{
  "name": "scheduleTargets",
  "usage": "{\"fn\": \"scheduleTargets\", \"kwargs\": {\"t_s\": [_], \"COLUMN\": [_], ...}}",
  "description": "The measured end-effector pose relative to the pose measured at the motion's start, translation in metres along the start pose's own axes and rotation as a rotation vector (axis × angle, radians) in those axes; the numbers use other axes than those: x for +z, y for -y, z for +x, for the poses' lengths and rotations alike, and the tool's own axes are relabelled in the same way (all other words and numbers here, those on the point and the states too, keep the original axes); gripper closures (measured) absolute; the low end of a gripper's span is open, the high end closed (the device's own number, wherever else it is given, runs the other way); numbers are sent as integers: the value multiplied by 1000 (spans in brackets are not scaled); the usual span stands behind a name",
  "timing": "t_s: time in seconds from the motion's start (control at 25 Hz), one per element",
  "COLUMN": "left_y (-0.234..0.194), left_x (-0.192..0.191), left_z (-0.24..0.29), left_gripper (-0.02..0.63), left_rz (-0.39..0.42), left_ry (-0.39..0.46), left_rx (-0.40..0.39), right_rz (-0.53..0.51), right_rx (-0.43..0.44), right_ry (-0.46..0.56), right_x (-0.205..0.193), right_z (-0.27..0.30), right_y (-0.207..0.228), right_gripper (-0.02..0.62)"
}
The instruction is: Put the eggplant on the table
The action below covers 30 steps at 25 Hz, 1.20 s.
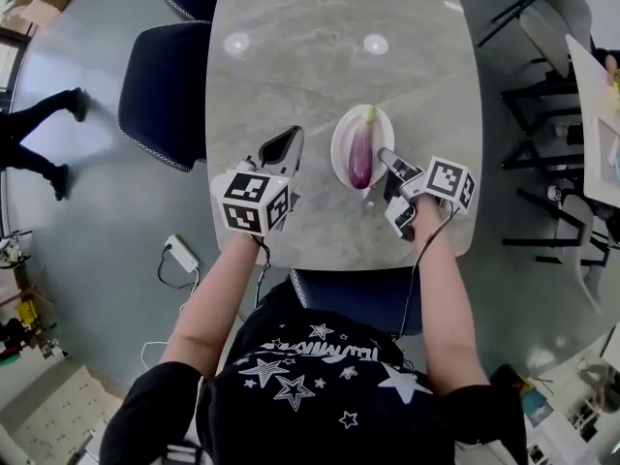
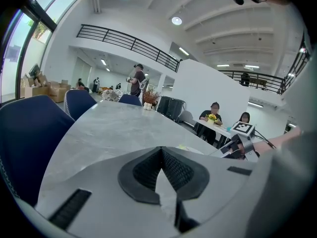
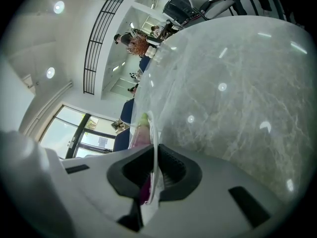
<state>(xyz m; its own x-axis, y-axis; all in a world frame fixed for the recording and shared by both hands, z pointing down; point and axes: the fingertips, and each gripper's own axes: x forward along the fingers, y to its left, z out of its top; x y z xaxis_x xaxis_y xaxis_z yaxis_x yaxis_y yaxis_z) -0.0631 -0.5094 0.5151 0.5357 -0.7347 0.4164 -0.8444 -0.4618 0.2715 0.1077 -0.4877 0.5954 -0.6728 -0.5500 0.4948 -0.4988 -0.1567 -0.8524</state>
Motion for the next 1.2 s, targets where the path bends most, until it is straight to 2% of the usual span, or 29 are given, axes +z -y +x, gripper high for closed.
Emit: {"fn": "scheduleTargets", "kwargs": {"t_s": [0.72,1.2], "left_y": [7,13], "left_x": [-5,-8], "left_z": [-1,2], "left_gripper": [598,598], "left_rz": [-5,-14], "left_ry": [-11,-14], "left_rx": [-12,-32], "right_rz": [-34,-143], "right_rx": [-78,-193], "right_ry": [4,3], "right_x": [12,15], "right_z": [14,19], "right_y": [10,9], "right_gripper": [574,572]}}
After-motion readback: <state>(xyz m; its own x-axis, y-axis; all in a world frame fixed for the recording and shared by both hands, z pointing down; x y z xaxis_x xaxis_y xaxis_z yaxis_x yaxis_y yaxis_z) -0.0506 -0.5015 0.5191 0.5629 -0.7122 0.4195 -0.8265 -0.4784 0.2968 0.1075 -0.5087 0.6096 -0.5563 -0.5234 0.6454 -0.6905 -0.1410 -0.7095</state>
